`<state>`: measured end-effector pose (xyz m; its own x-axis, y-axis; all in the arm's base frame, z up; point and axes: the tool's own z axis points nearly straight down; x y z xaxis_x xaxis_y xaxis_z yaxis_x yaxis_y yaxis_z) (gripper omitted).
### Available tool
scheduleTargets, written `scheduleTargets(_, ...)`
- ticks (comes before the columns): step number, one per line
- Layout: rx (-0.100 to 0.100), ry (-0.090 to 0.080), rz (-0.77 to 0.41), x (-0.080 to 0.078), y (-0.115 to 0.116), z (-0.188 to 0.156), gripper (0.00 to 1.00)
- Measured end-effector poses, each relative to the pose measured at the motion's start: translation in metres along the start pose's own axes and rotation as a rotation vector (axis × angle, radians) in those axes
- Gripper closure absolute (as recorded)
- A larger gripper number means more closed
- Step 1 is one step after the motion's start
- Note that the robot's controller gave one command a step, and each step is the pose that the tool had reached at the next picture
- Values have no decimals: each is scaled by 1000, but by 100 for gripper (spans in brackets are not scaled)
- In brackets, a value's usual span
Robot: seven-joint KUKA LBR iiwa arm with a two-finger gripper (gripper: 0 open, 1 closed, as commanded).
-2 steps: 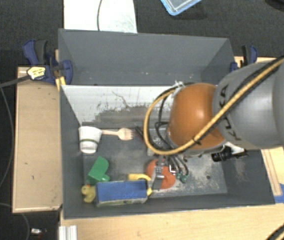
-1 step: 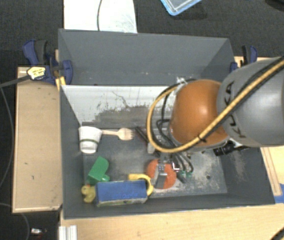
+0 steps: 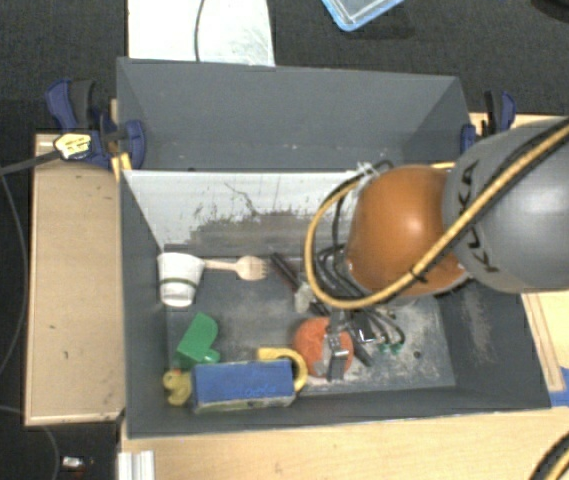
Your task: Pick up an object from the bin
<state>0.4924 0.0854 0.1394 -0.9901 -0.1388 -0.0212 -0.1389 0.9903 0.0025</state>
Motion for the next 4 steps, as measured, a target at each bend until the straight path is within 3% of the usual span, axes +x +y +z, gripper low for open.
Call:
scheduleTargets(1,0,0,-8,2,-27,11,0)
scheduleTargets(2,-1,0,148,-3,-30,37,0)
scheduleTargets(3,0,-1,-71,0,-29,54,0)
scheduleTargets(4,-1,0,185,10,-58,68,100)
